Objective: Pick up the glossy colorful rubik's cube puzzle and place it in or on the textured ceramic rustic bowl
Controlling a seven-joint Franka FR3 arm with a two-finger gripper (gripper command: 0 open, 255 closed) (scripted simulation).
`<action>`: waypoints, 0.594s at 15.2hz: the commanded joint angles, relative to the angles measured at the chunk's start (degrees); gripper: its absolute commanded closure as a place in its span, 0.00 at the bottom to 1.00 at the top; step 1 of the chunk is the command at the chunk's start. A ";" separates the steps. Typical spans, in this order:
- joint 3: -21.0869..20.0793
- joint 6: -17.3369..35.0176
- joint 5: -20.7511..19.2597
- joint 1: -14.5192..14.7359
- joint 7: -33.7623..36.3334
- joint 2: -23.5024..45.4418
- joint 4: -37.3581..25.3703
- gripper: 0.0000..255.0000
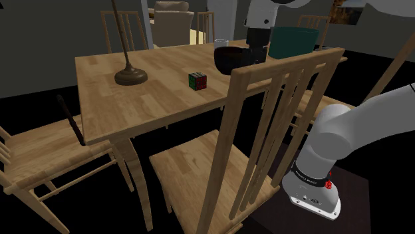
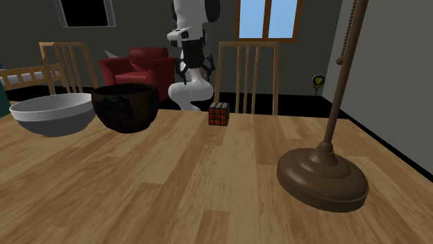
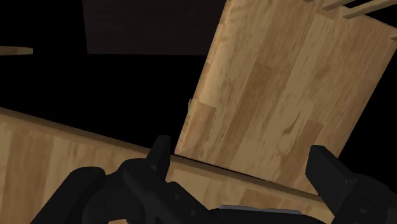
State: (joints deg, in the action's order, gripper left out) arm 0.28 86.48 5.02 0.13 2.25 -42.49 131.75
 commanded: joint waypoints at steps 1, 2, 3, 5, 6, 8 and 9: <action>0.00 0.00 0.00 0.00 0.00 0.00 0.00 0.00; -0.53 1.07 0.15 0.10 0.54 2.14 -1.17 0.00; -1.04 2.07 0.26 0.18 1.09 4.29 -2.41 0.00; -2.05 3.87 0.37 0.30 2.19 8.62 -5.11 0.00; -2.52 4.67 0.36 0.35 2.75 10.80 -6.57 0.00; -3.44 6.05 0.23 0.44 3.91 15.17 -9.70 0.00; -3.89 6.64 0.11 0.47 4.50 17.37 -11.38 0.00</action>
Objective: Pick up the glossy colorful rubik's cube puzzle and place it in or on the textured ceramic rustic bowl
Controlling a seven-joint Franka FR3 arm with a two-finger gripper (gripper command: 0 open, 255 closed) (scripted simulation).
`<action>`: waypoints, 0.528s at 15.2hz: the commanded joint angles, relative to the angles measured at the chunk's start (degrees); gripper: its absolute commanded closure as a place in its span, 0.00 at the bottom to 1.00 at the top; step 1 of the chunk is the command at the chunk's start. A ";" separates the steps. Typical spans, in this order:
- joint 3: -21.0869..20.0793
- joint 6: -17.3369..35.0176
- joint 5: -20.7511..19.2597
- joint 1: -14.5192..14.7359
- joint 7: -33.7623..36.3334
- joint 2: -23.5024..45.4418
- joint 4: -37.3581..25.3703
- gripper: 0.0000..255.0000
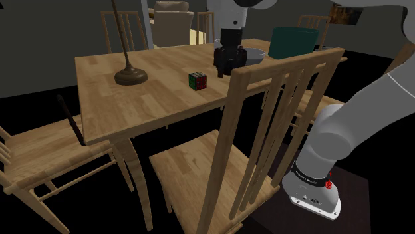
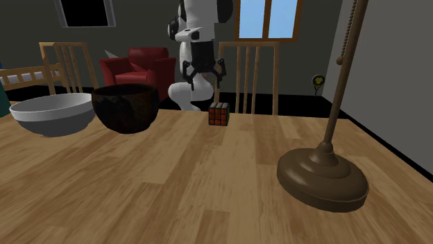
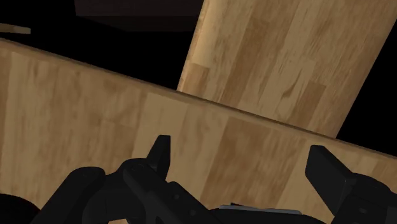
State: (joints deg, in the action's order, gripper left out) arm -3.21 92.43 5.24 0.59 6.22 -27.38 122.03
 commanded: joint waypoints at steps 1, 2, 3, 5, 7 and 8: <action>-0.83 1.21 -0.28 0.03 1.13 4.46 -3.42 0.00; -1.26 1.65 -0.48 0.05 1.74 6.68 -5.25 0.00; -1.67 2.03 -0.72 0.09 2.36 8.90 -7.16 0.00; -2.43 2.55 -1.32 0.19 3.62 13.39 -11.22 0.00; -3.12 2.75 -2.07 0.35 4.90 17.95 -15.64 0.00; -3.43 2.74 -2.50 0.45 5.55 20.26 -17.99 0.00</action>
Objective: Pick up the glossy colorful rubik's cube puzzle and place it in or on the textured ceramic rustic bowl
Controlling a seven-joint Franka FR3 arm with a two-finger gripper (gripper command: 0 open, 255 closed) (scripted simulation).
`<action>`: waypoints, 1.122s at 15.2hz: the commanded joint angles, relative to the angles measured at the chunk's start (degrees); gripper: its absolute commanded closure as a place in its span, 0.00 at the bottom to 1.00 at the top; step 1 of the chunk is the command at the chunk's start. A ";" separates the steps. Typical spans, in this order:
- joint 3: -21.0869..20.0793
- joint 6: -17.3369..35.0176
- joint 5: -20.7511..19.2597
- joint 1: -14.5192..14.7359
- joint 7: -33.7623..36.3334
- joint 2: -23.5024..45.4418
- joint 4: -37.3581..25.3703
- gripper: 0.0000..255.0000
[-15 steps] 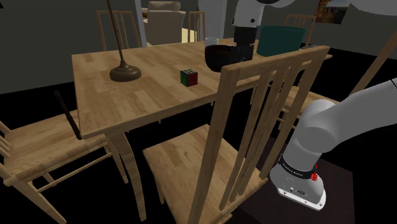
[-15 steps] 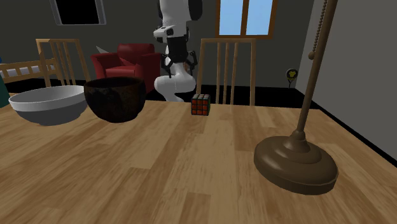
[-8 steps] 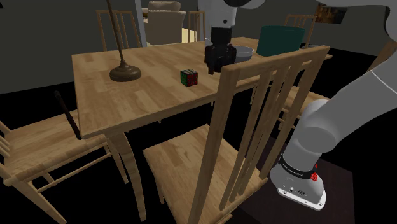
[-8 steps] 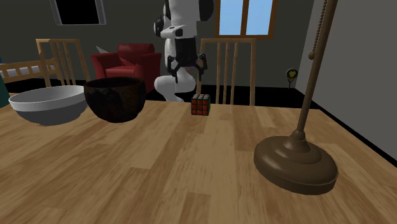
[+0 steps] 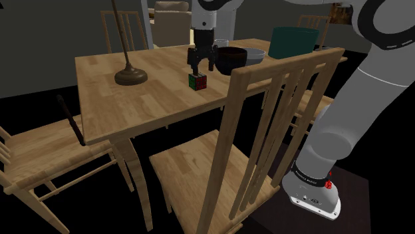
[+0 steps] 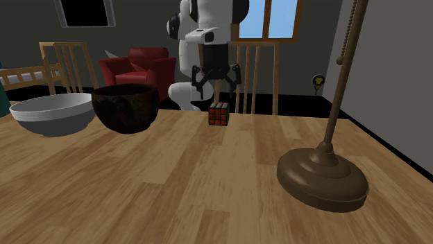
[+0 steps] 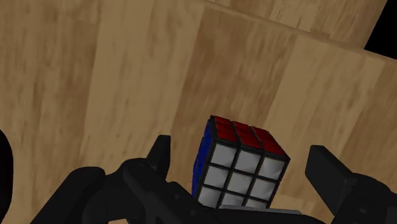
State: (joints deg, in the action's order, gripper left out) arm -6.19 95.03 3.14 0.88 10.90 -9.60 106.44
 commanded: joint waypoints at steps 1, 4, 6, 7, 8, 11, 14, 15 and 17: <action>-0.54 0.11 -0.56 0.22 1.10 3.29 -3.24 0.00; -0.56 2.46 -0.51 0.27 1.06 3.01 -0.61 0.00; -0.59 4.01 -0.48 0.30 1.04 2.88 1.07 0.00; -0.61 4.79 -0.46 0.31 1.03 2.83 1.89 0.00; -0.63 6.01 -0.44 0.33 1.02 2.79 3.15 0.00; -0.63 6.01 -0.44 0.33 1.02 2.79 3.15 0.00; -0.63 6.01 -0.44 0.33 1.02 2.79 3.15 0.00; -0.63 6.01 -0.44 0.33 1.02 2.79 3.15 0.00; -0.63 6.00 -0.44 0.33 1.02 2.79 3.14 1.00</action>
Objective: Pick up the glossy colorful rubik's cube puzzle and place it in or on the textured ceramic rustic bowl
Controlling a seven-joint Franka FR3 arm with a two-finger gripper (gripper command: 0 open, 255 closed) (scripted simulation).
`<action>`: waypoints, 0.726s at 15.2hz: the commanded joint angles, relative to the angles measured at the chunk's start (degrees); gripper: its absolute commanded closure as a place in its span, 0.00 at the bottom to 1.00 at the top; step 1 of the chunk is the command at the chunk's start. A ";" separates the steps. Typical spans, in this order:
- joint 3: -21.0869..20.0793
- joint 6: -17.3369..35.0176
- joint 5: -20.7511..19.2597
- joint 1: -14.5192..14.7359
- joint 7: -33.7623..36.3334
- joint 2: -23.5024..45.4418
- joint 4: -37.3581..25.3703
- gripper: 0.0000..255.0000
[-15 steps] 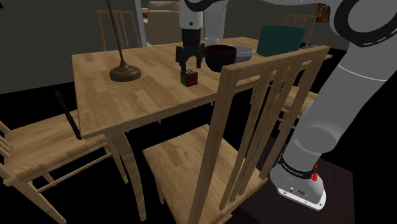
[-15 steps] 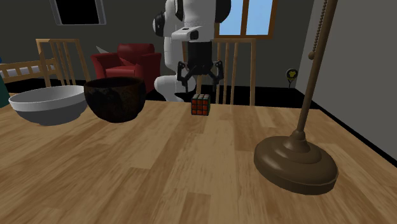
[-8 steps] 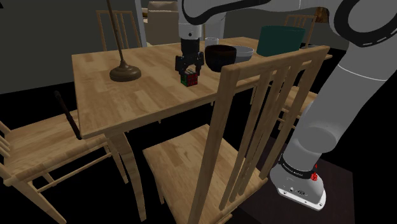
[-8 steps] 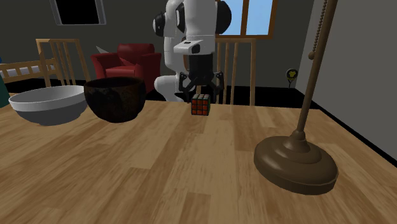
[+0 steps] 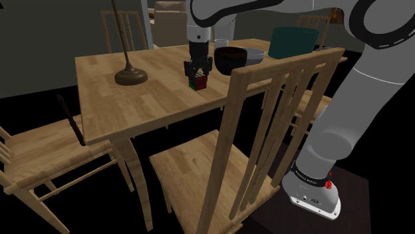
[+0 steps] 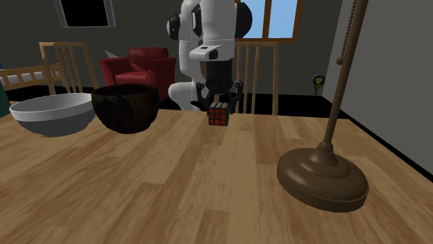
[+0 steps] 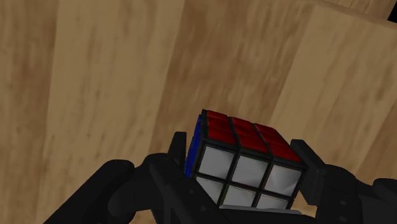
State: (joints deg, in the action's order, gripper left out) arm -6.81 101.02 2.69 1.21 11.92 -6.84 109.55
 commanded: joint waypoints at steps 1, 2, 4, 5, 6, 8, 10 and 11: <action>-0.01 0.00 0.01 0.01 0.00 0.04 0.03 1.00; -0.02 0.01 0.01 0.01 0.01 0.05 0.03 1.00; -0.01 0.02 0.01 0.01 0.00 0.06 0.02 1.00; -0.01 0.01 0.01 0.01 0.00 0.06 0.02 1.00; -0.01 0.01 0.01 0.01 0.00 0.05 0.02 1.00; -0.01 0.01 0.01 0.01 0.00 0.06 0.02 1.00; 0.00 -0.76 0.00 0.00 0.02 0.02 -0.71 1.00; 0.01 -1.52 -0.01 -0.01 0.04 0.02 -1.48 1.00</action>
State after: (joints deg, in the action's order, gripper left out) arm -6.85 100.13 2.70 1.24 12.00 -6.84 108.70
